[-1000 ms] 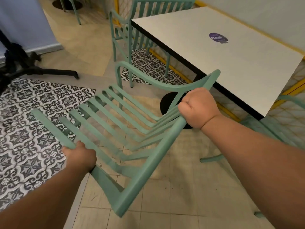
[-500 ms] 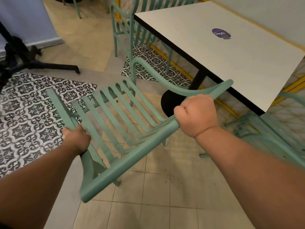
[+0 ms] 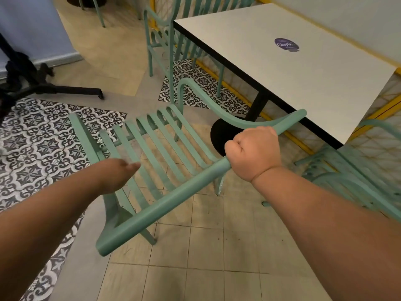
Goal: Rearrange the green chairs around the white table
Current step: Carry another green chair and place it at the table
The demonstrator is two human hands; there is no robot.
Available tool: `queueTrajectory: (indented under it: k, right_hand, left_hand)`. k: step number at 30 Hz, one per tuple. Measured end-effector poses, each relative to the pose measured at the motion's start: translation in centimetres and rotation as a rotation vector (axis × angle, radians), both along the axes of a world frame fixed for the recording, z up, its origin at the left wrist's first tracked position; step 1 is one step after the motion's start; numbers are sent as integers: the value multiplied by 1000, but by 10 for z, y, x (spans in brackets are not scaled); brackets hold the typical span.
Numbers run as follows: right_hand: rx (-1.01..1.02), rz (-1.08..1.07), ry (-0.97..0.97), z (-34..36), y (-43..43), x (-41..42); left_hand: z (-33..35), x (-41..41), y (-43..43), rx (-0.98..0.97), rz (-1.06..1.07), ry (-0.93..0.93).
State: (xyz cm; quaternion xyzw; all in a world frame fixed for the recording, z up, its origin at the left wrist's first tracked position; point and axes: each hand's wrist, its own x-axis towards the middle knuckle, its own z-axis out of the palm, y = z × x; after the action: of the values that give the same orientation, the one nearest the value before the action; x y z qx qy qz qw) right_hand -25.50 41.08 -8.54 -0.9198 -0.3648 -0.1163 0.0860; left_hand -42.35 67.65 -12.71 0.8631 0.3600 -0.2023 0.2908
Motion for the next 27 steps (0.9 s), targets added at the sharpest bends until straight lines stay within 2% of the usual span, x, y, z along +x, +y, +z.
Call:
queueTrajectory:
  k: [3,5,7,9,10,12,16,21,27]
  right_hand:
    - [-9,1,8,2,0,-1]
    - [-16,2,19,4,-1,-1]
    - [-34,18,26,5,-2,0]
    - [-45,32,32,6,-4,3]
    - [-47,48,37,6,-4,4]
    - [-47,92,39,4,-7,6]
    - [-59,155,65,8,-12,11]
    - [-133,253,213,26,-20,34]
    - [-326,83,145,31,-37,82]
  left_hand:
    - [69,-16,-49,-137,-131,-193]
    - [91,-28,-92,-197,-227,-192]
    - [85,-27,-124,-3,-339,-201]
    - [74,-21,-138,218,-346,-208]
    - [69,-17,-138,251,-327,-214]
    - [61,-15,-132,231,-278,-215]
    - [50,-12,-131,345,-336,-217]
    - [42,-12,-129,370,-345,-259]
    - [34,-14,-129,423,-333,-318]
